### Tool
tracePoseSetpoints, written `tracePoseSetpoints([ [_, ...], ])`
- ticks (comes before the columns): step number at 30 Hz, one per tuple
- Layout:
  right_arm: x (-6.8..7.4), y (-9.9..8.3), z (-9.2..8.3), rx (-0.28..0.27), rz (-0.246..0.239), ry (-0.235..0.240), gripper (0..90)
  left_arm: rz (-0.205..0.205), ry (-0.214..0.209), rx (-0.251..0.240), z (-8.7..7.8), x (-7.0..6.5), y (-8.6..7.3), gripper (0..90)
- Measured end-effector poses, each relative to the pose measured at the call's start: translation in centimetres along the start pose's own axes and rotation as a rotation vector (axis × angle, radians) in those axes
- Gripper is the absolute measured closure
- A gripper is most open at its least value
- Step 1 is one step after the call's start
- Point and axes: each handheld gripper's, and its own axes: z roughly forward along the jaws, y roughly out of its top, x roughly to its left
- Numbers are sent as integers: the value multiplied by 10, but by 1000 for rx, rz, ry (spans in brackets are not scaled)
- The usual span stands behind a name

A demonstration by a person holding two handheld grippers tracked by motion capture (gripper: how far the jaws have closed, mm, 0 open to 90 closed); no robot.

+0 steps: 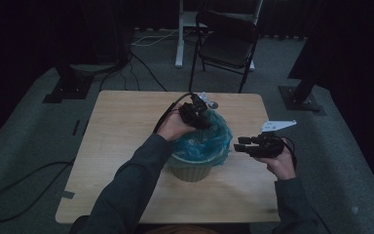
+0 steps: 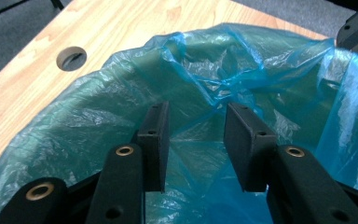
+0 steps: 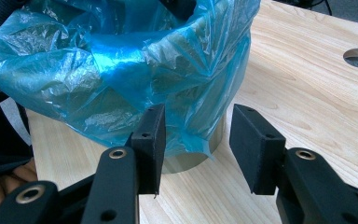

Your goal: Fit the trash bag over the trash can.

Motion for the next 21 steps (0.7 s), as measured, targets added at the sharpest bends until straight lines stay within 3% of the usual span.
tracePoseSetpoints([
  [6, 0, 0, 0, 1, -2, -1, 553, 13, -7, 36, 4, -1, 0, 605],
  [11, 0, 0, -1, -1, 0, 0, 552, 17, -1, 38, 4, -1, 0, 605],
  [15, 0, 0, -1, -1, 0, -1, 552, 10, 13, 14, 1, -1, 0, 601],
  [21, 0, -1, -1, -1, 2, -2, 553, 5, 30, -99, -17, -1, -1, 590],
])
